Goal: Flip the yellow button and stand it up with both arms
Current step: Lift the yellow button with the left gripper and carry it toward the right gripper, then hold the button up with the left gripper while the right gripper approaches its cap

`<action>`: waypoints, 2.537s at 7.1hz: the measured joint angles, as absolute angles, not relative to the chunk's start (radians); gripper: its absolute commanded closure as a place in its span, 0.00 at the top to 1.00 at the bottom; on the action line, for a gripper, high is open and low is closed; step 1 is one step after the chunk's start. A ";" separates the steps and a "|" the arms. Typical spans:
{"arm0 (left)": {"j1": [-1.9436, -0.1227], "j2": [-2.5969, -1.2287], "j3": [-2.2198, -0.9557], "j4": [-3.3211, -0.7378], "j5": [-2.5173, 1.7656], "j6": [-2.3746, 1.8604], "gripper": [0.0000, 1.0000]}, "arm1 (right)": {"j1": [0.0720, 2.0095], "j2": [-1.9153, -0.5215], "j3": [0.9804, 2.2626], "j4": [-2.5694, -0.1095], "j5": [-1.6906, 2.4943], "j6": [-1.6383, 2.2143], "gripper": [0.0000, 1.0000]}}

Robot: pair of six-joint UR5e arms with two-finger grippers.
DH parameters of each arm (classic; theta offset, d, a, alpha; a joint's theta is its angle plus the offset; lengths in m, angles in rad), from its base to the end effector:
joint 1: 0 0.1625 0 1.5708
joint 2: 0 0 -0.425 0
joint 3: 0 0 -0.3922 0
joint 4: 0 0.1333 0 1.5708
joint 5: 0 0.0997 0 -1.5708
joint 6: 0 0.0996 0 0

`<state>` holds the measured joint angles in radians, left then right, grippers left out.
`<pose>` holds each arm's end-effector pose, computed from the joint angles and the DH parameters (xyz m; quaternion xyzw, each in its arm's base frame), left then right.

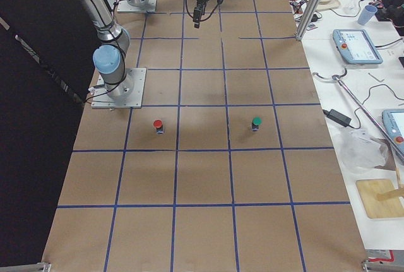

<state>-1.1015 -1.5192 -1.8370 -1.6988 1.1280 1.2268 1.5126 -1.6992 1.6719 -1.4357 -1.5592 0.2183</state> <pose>0.0352 -0.4586 0.3852 -0.3207 -0.9070 0.0523 0.2679 0.1094 -0.4331 0.4850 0.1379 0.9890 0.0542 0.0015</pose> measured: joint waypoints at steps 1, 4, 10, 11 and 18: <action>-1.148 -1.514 -1.794 -1.820 1.018 1.125 0.07 | 1.482 -1.699 1.669 -1.392 -1.502 0.219 1.00; -1.285 -1.491 -1.761 -2.065 0.581 0.958 0.07 | 1.343 -1.699 1.664 -1.188 -1.139 0.279 1.00; -1.543 -1.499 -1.776 -2.158 -0.071 0.867 0.06 | 1.284 -1.694 1.667 -1.123 -0.614 0.667 1.00; -1.568 -1.501 -1.780 -2.165 -0.128 0.868 0.06 | 1.258 -1.694 1.669 -1.105 -0.555 0.681 1.00; -1.618 -1.498 -1.776 -2.173 -0.167 0.864 0.06 | 1.237 -1.722 1.587 -1.013 -0.447 0.999 1.00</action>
<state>-1.6183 -1.4979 -1.7758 -2.1732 -0.1673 0.8641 1.2369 -1.7217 1.5872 -1.0127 -0.4469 0.9989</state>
